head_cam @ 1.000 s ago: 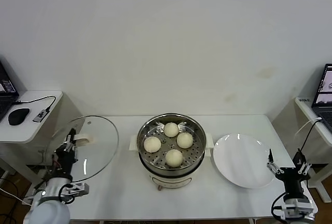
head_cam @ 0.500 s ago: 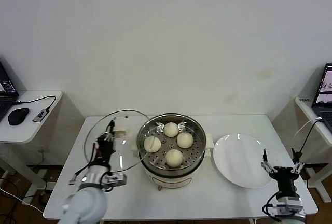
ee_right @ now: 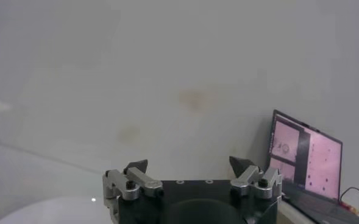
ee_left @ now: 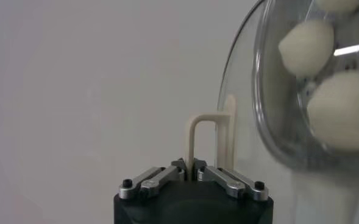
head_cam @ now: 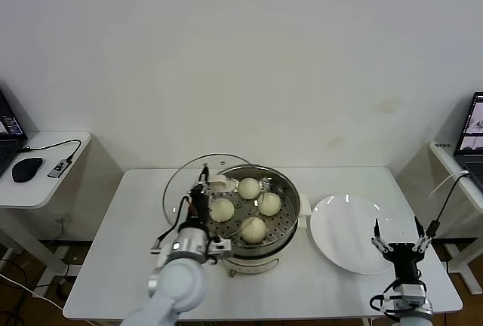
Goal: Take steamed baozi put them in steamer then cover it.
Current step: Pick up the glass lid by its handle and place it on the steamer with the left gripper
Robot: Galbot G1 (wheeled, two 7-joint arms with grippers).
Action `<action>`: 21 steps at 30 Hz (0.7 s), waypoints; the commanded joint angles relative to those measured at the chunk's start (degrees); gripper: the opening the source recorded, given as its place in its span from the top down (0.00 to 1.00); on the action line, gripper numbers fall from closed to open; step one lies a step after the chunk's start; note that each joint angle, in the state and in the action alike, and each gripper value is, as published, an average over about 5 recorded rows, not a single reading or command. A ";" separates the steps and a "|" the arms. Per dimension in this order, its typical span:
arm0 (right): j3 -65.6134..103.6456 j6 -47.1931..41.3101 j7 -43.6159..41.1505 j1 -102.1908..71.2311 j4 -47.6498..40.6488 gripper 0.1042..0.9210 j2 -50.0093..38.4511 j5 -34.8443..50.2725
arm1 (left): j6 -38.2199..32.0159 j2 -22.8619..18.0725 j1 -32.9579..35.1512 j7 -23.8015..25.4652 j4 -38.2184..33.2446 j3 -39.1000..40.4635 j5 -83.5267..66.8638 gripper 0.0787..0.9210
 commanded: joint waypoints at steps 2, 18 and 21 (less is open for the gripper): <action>-0.25 0.13 0.24 0.25 -0.55 0.12 0.36 -1.64 | 2.27 -7.84 -4.95 5.65 3.94 6.34 6.61 0.92; -0.46 0.00 0.26 -0.08 -0.81 0.12 0.60 -1.88 | 2.45 -9.46 -5.67 7.21 6.95 9.07 8.91 0.92; -0.46 0.03 0.27 -0.13 -0.87 0.12 0.62 -1.88 | 2.39 -9.45 -5.37 7.45 7.27 9.10 9.34 0.92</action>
